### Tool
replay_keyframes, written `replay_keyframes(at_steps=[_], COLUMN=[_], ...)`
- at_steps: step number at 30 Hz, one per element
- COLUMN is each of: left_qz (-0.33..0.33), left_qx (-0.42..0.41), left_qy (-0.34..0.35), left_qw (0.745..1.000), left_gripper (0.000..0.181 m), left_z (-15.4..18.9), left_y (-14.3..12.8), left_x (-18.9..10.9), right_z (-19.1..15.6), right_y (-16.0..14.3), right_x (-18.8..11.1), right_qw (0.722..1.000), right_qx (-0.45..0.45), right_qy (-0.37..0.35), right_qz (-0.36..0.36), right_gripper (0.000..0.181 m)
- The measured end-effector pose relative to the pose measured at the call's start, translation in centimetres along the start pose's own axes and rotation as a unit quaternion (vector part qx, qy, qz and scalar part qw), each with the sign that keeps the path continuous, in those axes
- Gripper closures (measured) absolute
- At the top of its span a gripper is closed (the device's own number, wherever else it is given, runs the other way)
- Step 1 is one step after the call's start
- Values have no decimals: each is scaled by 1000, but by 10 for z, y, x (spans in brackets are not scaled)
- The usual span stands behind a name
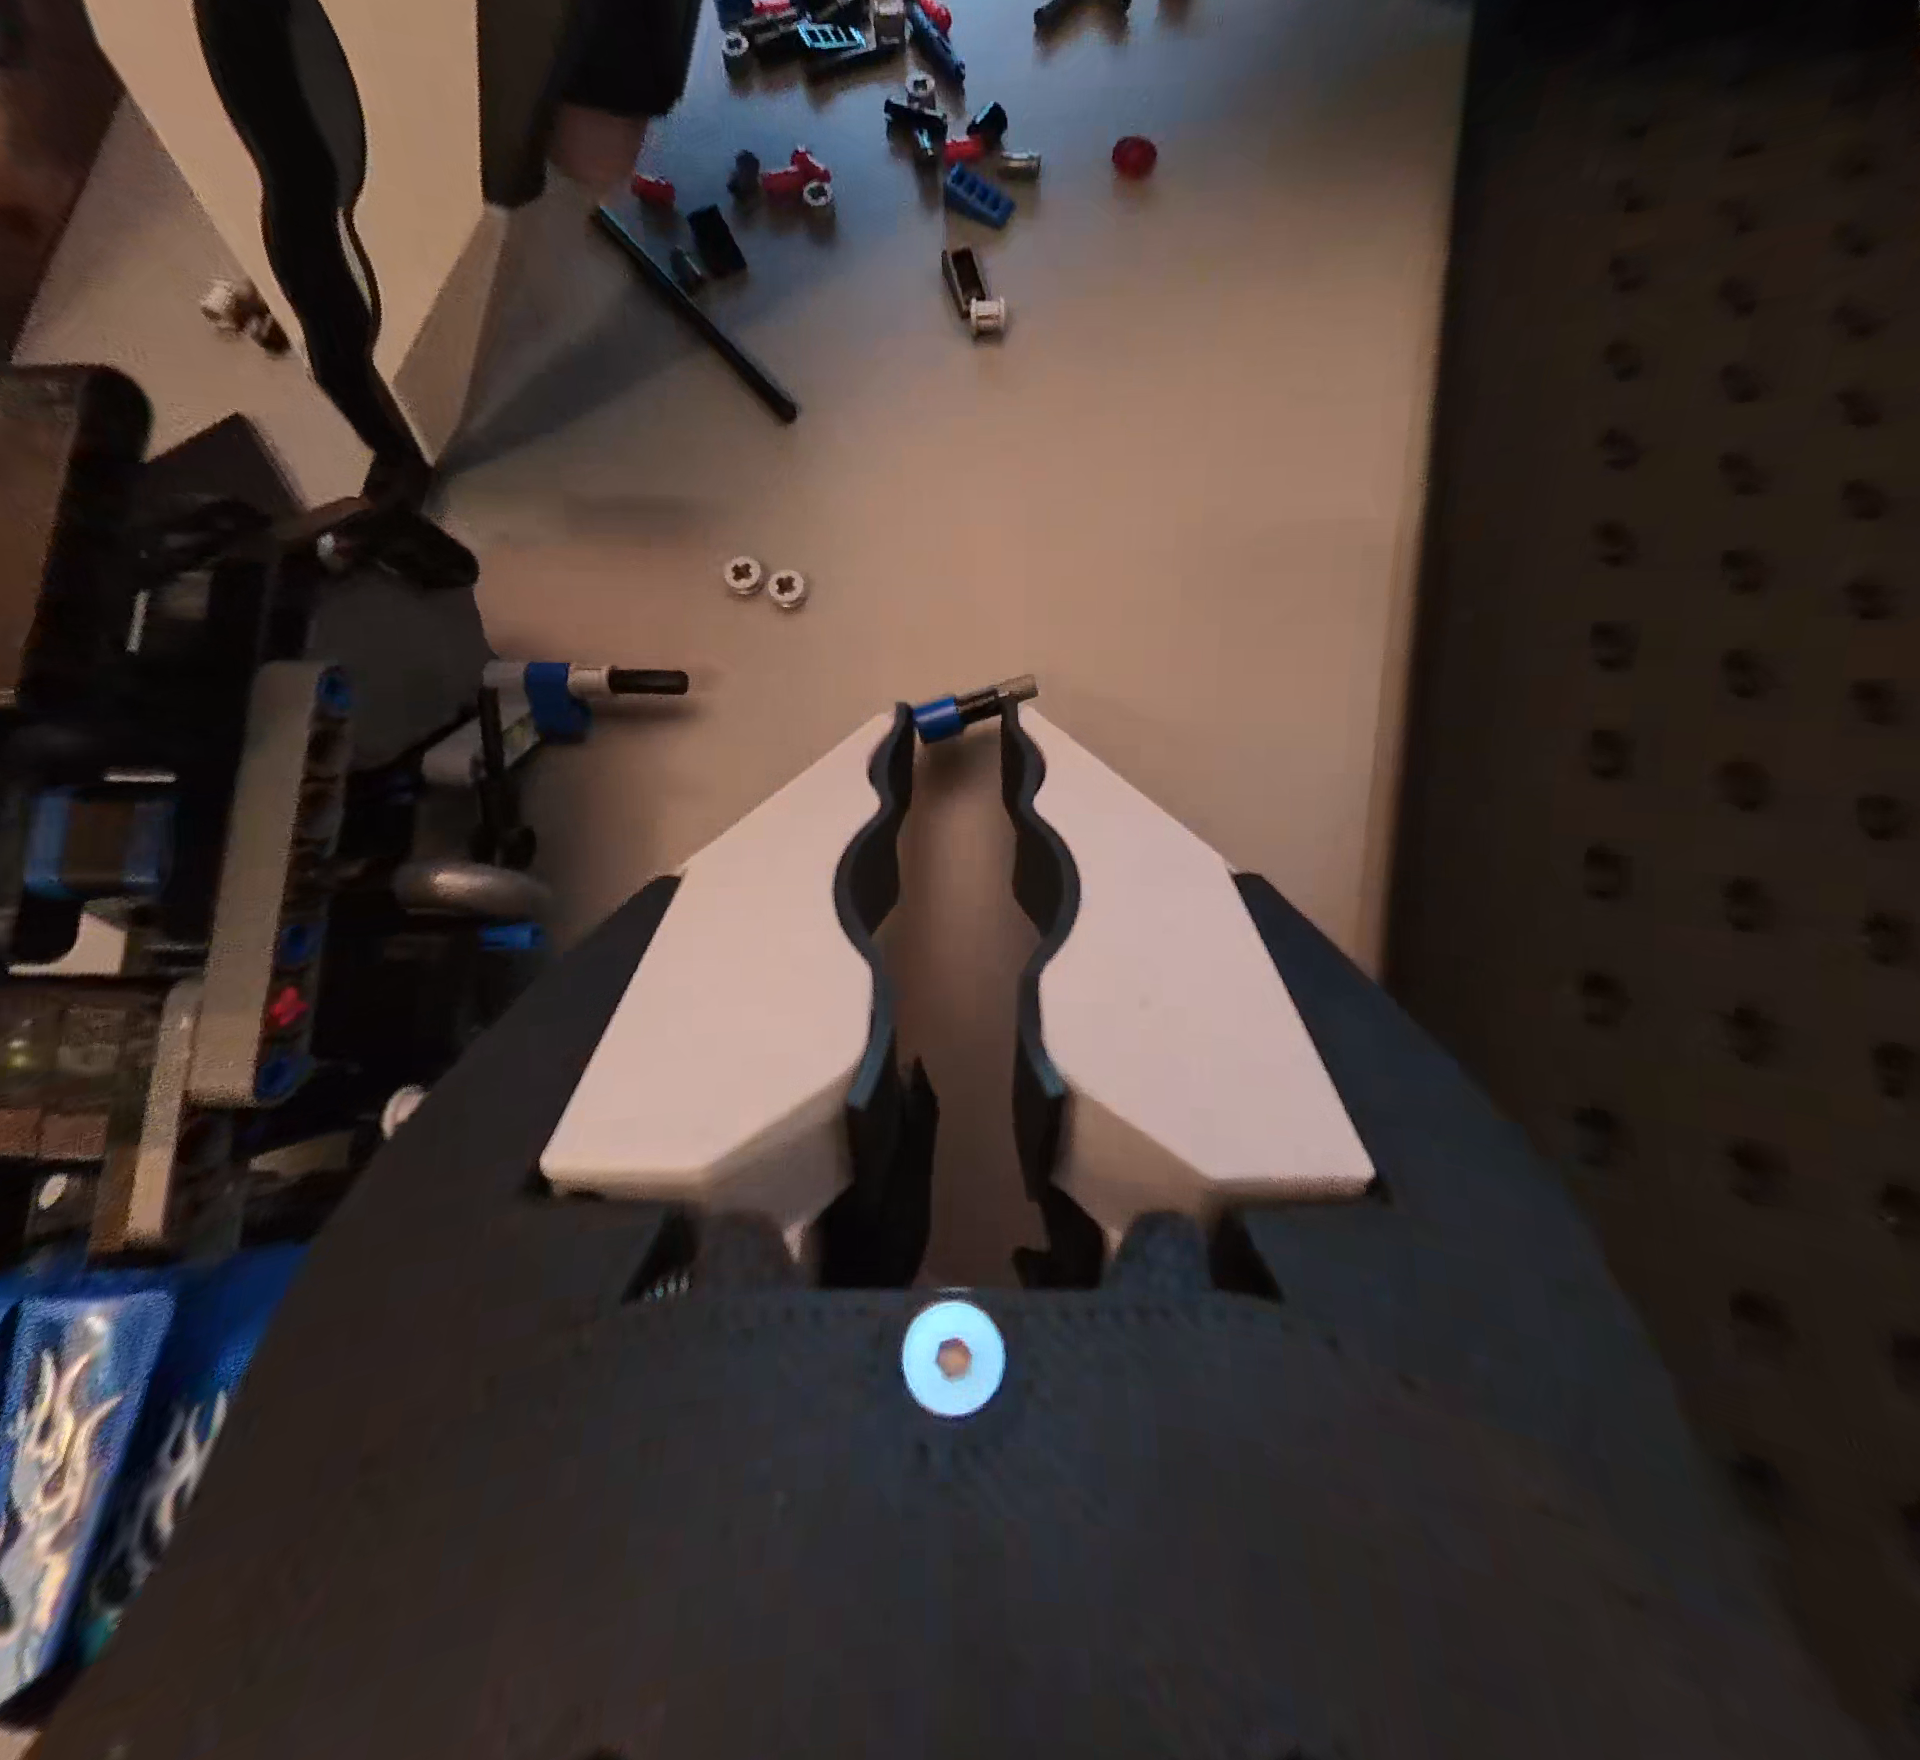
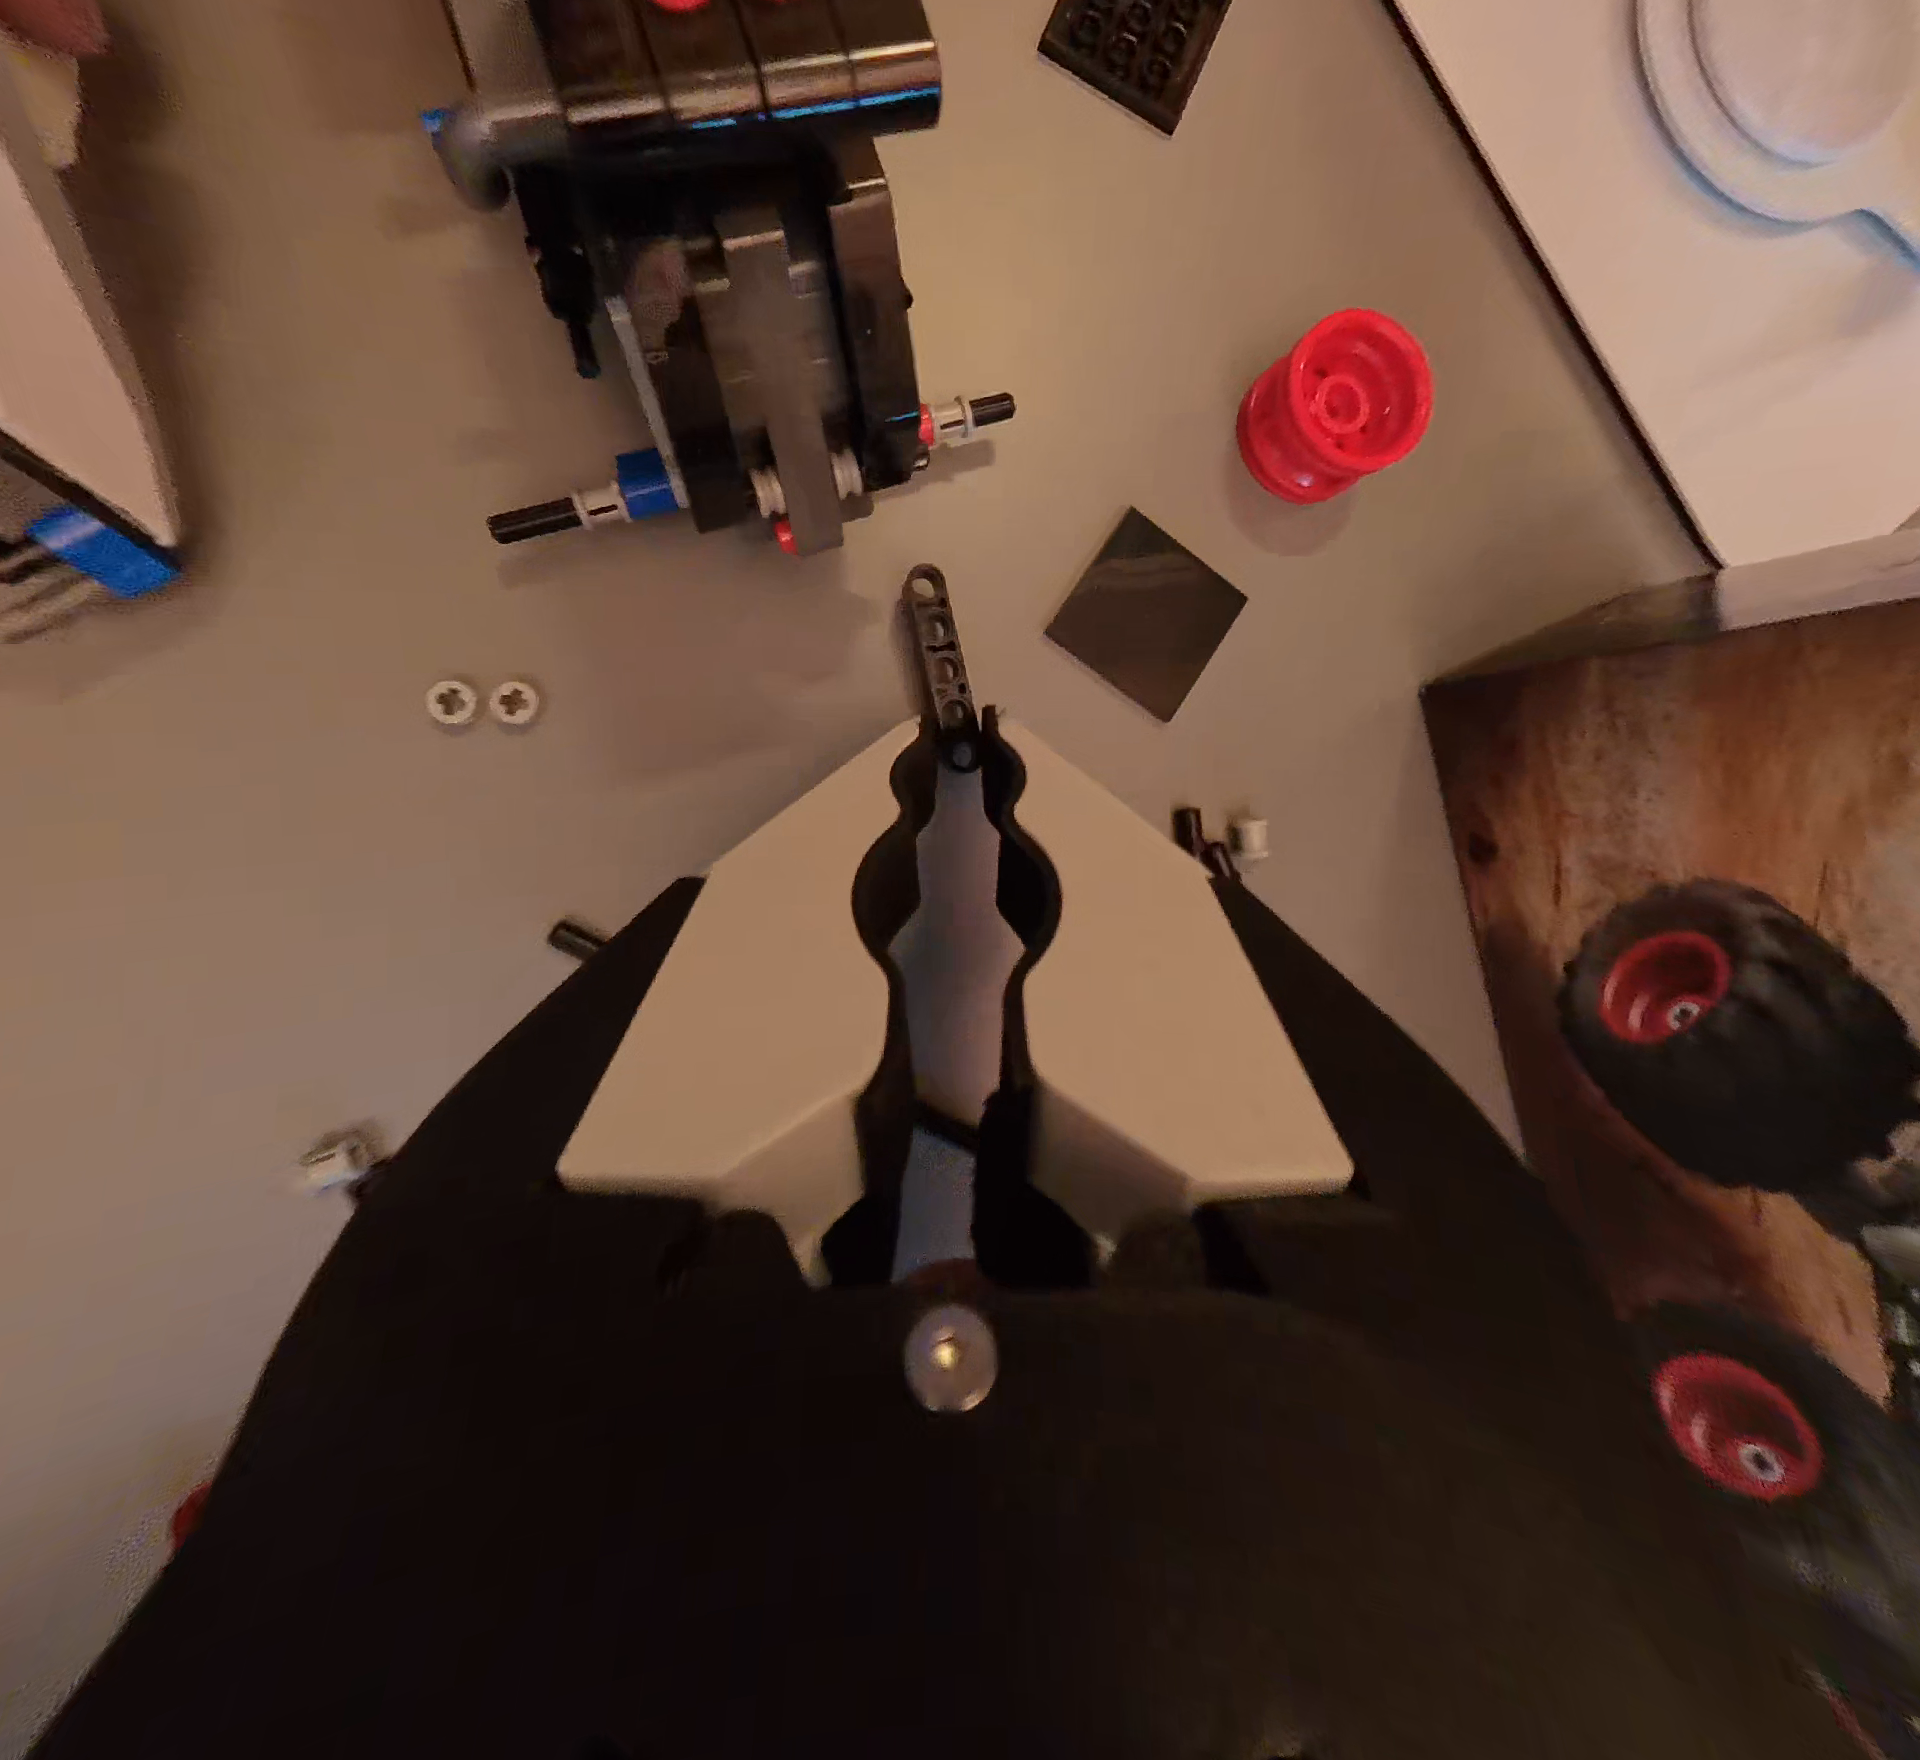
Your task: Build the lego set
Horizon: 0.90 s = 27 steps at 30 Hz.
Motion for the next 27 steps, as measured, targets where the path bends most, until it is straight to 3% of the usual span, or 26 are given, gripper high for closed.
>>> replay_keyframes(at_steps=[15, 27], left_qz=[-16, -114], left_qx=[37, 187], left_qy=[-25, 20], left_qw=[999, 976], left_gripper=[147, 148], left_z=[4, 8], left_y=[-1, 11], left_x=[-6, -10], right_z=[-56, -84], right_y=[9, -6], right_x=[-68, -72], right_qw=[991, 980], right_qx=[80, 114], right_qy=[-75, -89], right_qz=[74, 136], right_gripper=[176, 176])
Point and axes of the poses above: each gripper's, where its closed fingertips meet, x out along the fingers, y out of its top, z = x × y across the jaws, the point moved 10 cm from there along -x, back along the fingers, and after that the axes turned 14 degrees about -x, right-handed, at the moved point
